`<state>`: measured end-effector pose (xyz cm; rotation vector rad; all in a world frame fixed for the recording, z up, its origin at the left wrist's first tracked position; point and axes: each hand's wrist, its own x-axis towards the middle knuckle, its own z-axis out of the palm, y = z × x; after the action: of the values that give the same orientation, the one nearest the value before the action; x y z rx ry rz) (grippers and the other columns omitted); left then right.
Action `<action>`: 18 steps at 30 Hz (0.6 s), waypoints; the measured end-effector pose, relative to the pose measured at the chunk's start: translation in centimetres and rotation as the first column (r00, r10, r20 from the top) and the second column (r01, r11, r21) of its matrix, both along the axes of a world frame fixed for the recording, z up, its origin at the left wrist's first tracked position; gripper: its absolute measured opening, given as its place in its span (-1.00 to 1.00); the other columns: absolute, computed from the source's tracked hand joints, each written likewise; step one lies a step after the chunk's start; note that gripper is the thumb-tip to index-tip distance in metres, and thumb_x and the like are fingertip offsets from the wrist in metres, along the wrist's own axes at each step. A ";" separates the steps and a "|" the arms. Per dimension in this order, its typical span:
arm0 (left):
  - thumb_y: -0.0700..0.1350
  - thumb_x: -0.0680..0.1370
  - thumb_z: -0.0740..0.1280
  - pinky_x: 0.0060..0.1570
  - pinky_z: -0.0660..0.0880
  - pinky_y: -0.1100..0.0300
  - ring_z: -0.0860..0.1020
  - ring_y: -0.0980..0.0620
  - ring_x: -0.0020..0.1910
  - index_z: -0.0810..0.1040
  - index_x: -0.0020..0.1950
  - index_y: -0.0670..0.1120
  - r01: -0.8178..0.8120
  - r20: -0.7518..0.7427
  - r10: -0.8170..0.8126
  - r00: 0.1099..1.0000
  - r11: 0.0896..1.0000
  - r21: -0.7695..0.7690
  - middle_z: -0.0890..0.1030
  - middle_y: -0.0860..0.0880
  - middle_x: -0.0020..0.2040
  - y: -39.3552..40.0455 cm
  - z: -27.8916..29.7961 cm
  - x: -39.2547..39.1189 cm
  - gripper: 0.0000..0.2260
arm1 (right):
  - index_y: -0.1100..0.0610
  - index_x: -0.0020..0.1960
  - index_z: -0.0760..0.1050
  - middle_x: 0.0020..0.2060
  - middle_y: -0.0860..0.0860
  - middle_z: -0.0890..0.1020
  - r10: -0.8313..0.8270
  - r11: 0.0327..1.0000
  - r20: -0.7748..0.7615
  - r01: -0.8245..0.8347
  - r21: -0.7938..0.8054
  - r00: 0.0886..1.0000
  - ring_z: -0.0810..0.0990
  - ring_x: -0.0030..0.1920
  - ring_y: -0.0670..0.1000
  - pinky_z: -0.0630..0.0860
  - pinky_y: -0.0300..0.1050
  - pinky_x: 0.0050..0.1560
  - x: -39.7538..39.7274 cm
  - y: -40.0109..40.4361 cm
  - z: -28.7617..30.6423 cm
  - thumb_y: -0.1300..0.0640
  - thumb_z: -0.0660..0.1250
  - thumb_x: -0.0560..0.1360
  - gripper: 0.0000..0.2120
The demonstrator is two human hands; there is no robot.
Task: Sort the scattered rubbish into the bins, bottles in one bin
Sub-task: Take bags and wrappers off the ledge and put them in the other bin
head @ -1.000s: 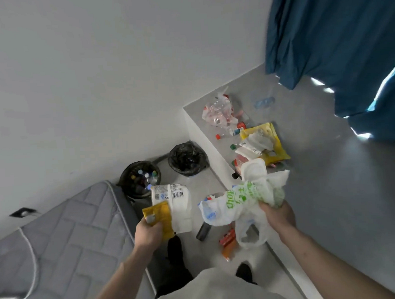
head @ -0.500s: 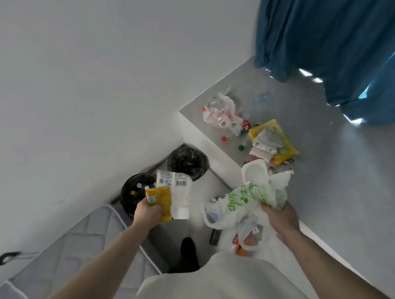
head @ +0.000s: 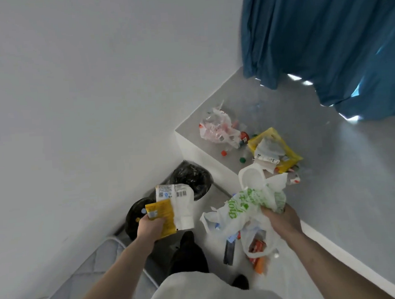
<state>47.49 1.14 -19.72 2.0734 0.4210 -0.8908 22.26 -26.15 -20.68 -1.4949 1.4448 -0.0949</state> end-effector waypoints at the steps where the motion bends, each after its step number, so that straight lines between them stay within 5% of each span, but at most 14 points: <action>1: -0.21 0.50 0.42 -0.05 0.62 0.01 0.66 -0.13 -0.07 0.58 -0.05 -0.02 0.008 -0.004 -0.008 1.000 1.000 0.007 0.67 -0.10 -0.06 -0.3 -0.1 1.2 -0.90 | 0.06 0.26 0.59 0.19 0.08 0.67 -0.001 1.000 0.004 0.001 -0.005 1.000 0.61 0.21 0.17 0.53 0.01 0.16 0.9 -0.3 -0.1 -0.08 0.51 0.44 -0.56; 10: -0.20 0.48 0.36 -0.01 0.67 -0.09 0.70 -0.11 -0.14 0.61 -0.08 -0.02 0.253 -0.054 -0.250 0.967 0.965 0.068 0.71 -0.07 -0.16 -5.6 -3.3 14.8 -0.90 | 0.13 0.31 0.56 0.21 0.13 0.65 -0.060 0.998 -0.075 0.061 0.009 0.995 0.58 0.25 0.21 0.41 -0.06 0.09 11.4 -0.9 -1.3 0.02 0.49 0.49 -0.57; 18: -0.18 0.45 0.27 -0.17 0.64 0.11 0.67 -0.02 -0.22 0.63 -0.09 -0.04 0.461 -0.146 -0.438 0.887 0.858 0.225 0.69 -0.03 -0.20 -9.8 -14.0 23.9 -0.85 | 0.01 0.22 0.59 0.04 -0.02 0.68 -0.035 0.995 -0.163 0.050 0.087 0.986 0.63 0.10 0.12 0.48 -0.05 0.05 19.6 -0.4 -9.6 -0.02 0.53 0.42 -0.60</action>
<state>71.37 -8.68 -33.77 2.4279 0.0903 -1.2638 41.84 -26.57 -30.27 -1.4243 1.5897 0.0667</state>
